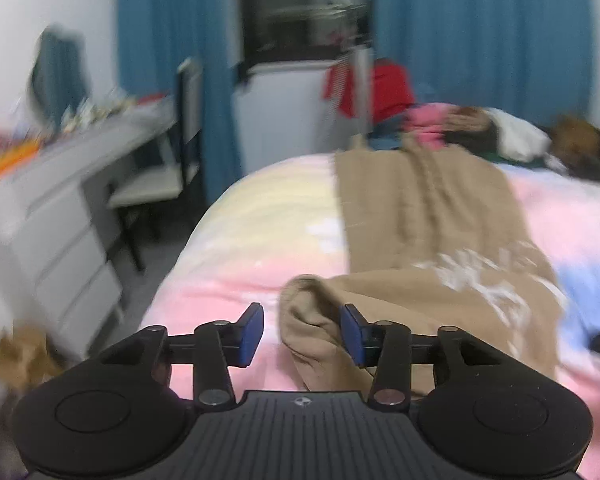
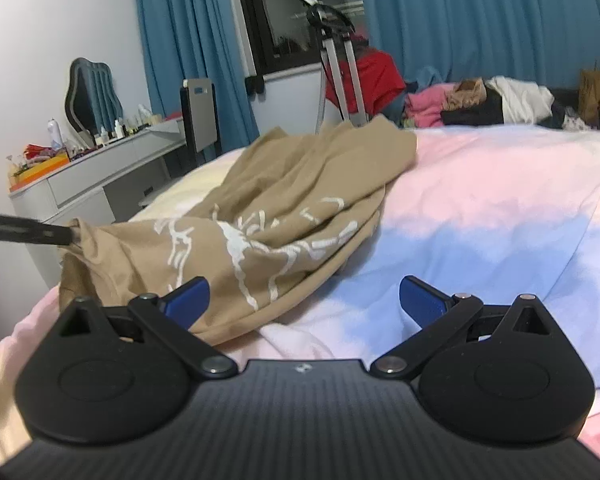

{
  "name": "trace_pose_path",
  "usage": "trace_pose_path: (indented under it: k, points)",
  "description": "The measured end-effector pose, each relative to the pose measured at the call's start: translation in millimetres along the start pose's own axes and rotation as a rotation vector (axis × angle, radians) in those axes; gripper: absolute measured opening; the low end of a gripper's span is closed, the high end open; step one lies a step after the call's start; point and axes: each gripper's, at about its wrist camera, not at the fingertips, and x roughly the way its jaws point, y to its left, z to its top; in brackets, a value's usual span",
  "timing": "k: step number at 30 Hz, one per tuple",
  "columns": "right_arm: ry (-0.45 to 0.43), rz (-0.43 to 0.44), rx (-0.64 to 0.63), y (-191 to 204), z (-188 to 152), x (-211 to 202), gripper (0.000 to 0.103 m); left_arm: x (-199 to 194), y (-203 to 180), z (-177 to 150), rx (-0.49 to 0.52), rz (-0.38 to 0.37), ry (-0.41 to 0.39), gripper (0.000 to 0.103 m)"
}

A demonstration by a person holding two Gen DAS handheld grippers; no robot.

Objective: Fold clothes
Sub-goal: 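Lift the gripped shirt with the left gripper and shake it out, then grasp the shirt edge with the right gripper near the left gripper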

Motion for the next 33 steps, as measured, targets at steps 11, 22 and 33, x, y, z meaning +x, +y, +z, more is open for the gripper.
trace_pose_path:
  k: [11, 22, 33]
  points:
    - [-0.003, -0.05, 0.069, -13, 6, -8, 0.103, -6, -105, -71, 0.772, -0.134, -0.063, 0.058]
    - [-0.019, -0.033, 0.077, -15, 8, -13, 0.103, 15, -96, -56, 0.709, -0.055, -0.205, 0.021]
    - [-0.088, 0.097, -0.023, 13, 7, -24, 0.103, -28, -59, -1, 0.181, -0.394, -0.259, 0.001]
